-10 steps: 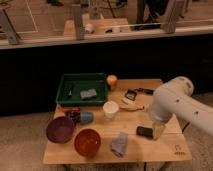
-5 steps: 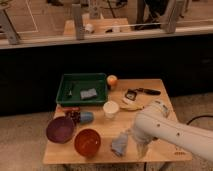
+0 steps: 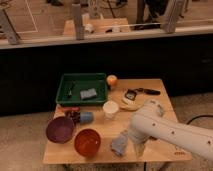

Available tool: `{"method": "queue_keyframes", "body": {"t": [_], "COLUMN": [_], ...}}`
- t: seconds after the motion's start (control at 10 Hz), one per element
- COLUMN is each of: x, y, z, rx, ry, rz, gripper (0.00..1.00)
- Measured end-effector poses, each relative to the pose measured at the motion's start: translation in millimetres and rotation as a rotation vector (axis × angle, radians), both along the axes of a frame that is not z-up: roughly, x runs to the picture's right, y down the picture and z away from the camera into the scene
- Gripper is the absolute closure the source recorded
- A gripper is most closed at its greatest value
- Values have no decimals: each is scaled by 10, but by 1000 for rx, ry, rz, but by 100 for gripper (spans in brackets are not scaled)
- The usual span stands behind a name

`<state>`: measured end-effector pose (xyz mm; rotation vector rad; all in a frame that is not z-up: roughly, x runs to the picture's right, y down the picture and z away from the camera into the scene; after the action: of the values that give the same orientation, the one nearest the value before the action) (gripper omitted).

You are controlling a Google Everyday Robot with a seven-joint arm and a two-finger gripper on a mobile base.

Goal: Wipe table surface with towel

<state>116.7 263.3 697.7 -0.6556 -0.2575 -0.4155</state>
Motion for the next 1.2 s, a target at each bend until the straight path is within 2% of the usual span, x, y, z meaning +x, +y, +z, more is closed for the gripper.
{"method": "queue_keyframes", "body": {"t": [0.2,0.4,0.6,1.0,1.2], "x": [-234,-349,-428,-363,-315], "y": [17,-40,9,31,34], "z": [374,687,871,922,891], "rx": [-12,-9,-10,-24,-30], "ry": [-38,-65,-81,-88,-89], "rz": [-19,-24,-29,-22,-11], "gripper": [20,20,20,22,38]}}
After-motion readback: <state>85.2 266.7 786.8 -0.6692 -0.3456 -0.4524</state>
